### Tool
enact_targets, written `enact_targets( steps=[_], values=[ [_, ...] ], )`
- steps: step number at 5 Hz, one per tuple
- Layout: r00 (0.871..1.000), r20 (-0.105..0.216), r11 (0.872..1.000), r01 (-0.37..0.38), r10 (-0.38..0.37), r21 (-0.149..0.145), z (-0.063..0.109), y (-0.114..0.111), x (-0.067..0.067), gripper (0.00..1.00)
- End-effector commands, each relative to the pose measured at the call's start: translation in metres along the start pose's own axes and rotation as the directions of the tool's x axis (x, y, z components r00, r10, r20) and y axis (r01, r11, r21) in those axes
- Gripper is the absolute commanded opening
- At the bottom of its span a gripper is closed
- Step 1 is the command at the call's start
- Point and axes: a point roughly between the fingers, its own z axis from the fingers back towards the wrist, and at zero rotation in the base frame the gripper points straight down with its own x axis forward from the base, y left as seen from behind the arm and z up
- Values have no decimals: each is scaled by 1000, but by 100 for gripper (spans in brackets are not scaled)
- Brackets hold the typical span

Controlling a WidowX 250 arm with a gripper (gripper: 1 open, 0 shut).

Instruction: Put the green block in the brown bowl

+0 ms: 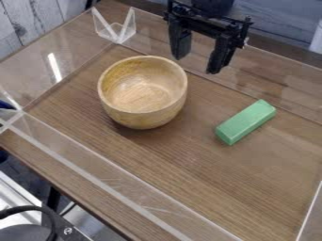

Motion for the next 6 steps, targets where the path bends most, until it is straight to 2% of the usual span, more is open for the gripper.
enact_targets(
  steps=[1,2,3,4,5,6],
  values=[
    [996,11,996,84,-84,8,-5,-7,2,100],
    [977,31,977,211,-212,19,-11,-20,4,100],
    [939,23,939,344,-344,15,-17,-34,14,100],
    [900,8,900,435,-435,12,-27,-51,29,100],
    [896,-29,895,445,-444,39,-39,-65,40,0],
    [891,-75,889,453,-448,67,-53,-77,52,100]
  ],
)
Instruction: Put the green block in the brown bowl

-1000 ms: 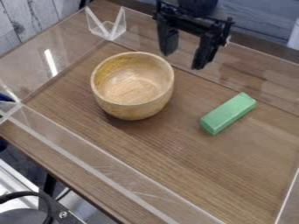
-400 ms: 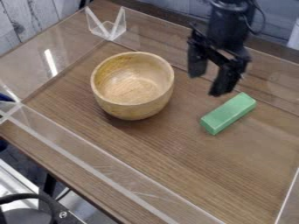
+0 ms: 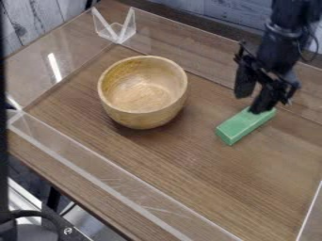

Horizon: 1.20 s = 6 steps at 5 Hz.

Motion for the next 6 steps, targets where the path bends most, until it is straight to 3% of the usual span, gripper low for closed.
enact_targets(
  steps=[1,2,4,6],
  values=[
    [997,74,999,26,-28,39,21,-5,16,0],
    [996,77,998,43,-46,46,19,-10,19,100],
    [1000,8,998,-1,1,62,16,2,25,100],
    [998,-27,998,51,-52,-26,-23,11,14,100]
  ],
)
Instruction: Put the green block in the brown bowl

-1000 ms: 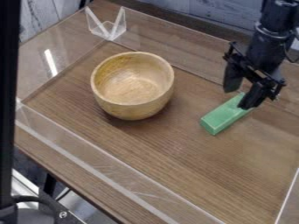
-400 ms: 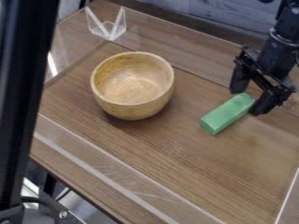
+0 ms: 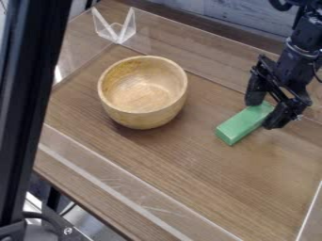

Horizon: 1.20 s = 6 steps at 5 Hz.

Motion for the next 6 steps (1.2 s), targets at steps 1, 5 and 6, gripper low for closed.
enact_targets(
  steps=[1,5,6],
  values=[
    [1000,2,1000,-6,6,-20,-6,12,-7,100],
    [999,23,993,50,-48,-104,-7,24,-16,100],
    [999,37,991,44,-40,-128,-7,25,-17,100]
  ],
)
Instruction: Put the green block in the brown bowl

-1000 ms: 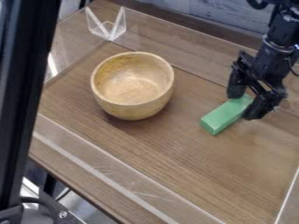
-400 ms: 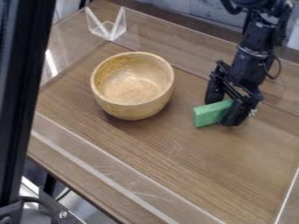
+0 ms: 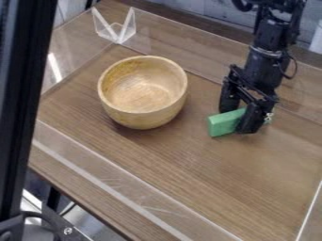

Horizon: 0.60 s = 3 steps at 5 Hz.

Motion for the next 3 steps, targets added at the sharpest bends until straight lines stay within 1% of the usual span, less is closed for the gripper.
enact_targets(
  steps=[1,2,3],
  values=[
    [999,32,1000,0,0,-16,5,3,-1,0],
    [999,41,1000,11,-11,9,6,4,3,0],
    [999,50,1000,15,-15,10,26,-4,-5,0]
  ],
)
